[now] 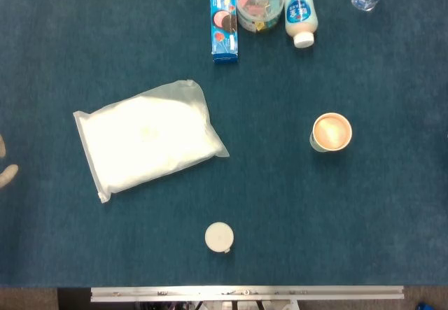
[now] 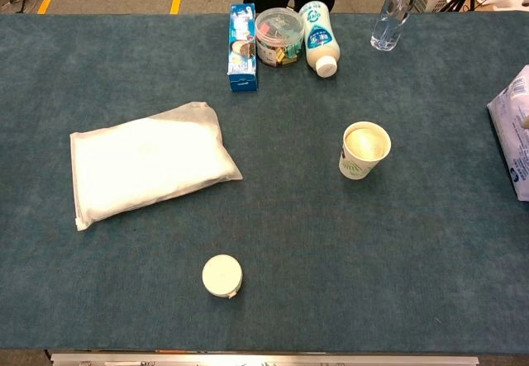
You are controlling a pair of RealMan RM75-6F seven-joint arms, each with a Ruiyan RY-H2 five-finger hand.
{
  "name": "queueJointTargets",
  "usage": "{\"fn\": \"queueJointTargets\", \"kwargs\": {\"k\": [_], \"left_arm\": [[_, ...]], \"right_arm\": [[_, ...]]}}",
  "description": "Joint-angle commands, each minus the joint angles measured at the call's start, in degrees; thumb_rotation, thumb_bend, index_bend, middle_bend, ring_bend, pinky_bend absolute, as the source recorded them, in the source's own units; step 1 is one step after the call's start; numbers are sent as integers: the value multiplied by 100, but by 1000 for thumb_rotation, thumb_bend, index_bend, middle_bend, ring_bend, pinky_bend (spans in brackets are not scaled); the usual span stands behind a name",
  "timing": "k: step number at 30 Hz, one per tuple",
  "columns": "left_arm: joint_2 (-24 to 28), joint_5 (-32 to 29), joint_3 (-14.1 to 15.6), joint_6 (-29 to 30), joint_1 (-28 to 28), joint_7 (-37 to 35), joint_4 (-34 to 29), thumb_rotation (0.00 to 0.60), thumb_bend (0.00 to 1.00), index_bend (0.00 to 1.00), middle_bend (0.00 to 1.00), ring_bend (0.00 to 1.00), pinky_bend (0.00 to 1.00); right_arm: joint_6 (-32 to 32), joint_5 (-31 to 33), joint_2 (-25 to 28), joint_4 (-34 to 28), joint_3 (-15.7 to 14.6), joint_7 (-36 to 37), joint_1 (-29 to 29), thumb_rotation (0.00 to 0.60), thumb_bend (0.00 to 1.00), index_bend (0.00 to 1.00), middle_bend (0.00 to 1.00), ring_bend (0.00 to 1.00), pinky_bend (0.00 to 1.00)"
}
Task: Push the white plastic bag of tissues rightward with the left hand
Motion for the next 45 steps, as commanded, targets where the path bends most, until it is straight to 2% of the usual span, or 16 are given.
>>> {"fn": "queueJointTargets", "kwargs": {"k": [1,32,39,42,45], "left_arm": [[3,14,4,0,-3,-5,-2,600,64,636,678,454,574],[46,-94,1,52,81,191,-33,600,64,620,665,454,574],[28,-124,6,71,116,217,-23,600,64,525,668,458,576],[16,-166,0,37,114,228,-1,600,66,516,693,460,576],[-11,-118,38,22,114,326,-13,600,82,516,761,460,574]], "right_arm": [[-25,0,6,-3,-13,-15,7,600,209,352,438,280,370],[-215,150,-63,204,111,258,164,600,208,359,441,280,370],[-365,232,-93,307,156,426,266,600,208,359,443,281,371],[-400,290,-111,352,175,428,285,600,208,359,443,281,371],[-319,185,-89,272,123,416,254,600,208,359,444,281,371]]}}
